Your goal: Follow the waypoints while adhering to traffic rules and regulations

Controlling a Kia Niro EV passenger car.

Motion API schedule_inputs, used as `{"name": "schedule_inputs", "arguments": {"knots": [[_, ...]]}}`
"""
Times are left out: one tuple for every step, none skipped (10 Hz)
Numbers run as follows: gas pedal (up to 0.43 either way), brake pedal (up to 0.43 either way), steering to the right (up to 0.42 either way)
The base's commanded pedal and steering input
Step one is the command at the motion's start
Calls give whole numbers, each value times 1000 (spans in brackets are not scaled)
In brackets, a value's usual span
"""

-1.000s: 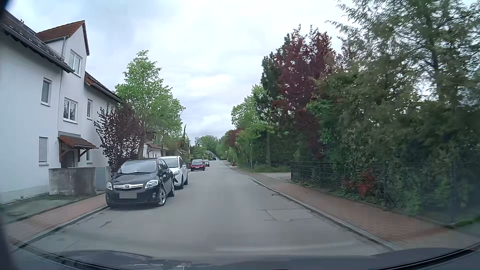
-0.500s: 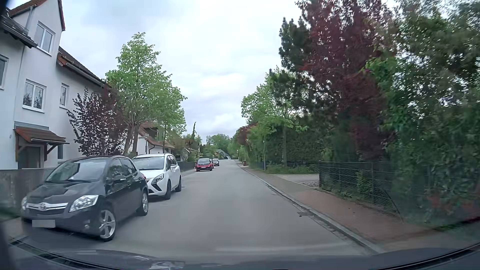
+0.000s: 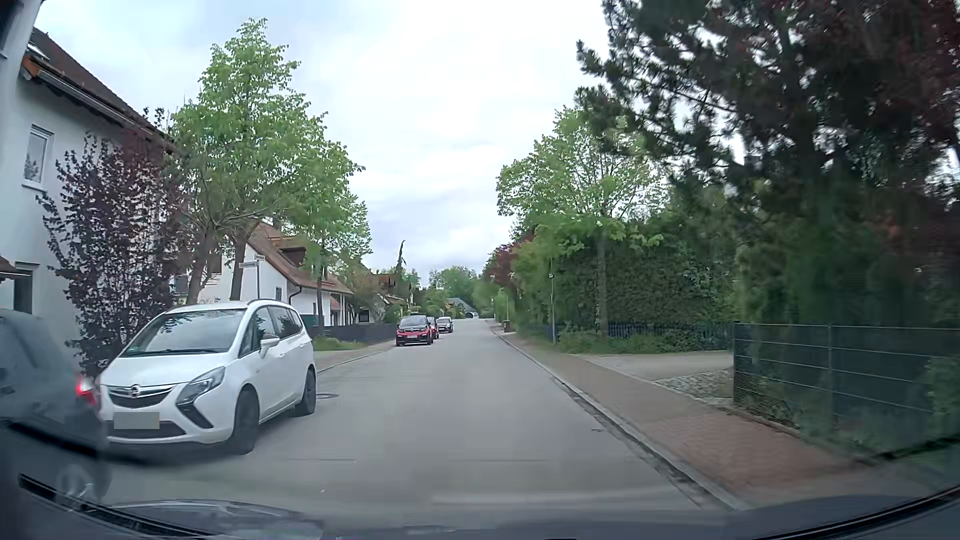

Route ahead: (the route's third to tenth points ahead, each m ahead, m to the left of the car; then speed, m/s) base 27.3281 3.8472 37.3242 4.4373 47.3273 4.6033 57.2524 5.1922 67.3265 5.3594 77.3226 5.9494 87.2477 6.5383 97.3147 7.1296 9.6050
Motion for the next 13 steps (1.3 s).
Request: {"name": "schedule_inputs", "arguments": {"knots": [[189, 6, -31], [189, 6, -31], [189, 12, -30], [189, 6, -30], [177, 6, -30], [177, 6, -29], [157, 6, -26], [157, 6, -23], [157, 6, -18], [150, 6, -10], [150, 6, -4], [138, 6, -1], [138, 6, 0]]}}
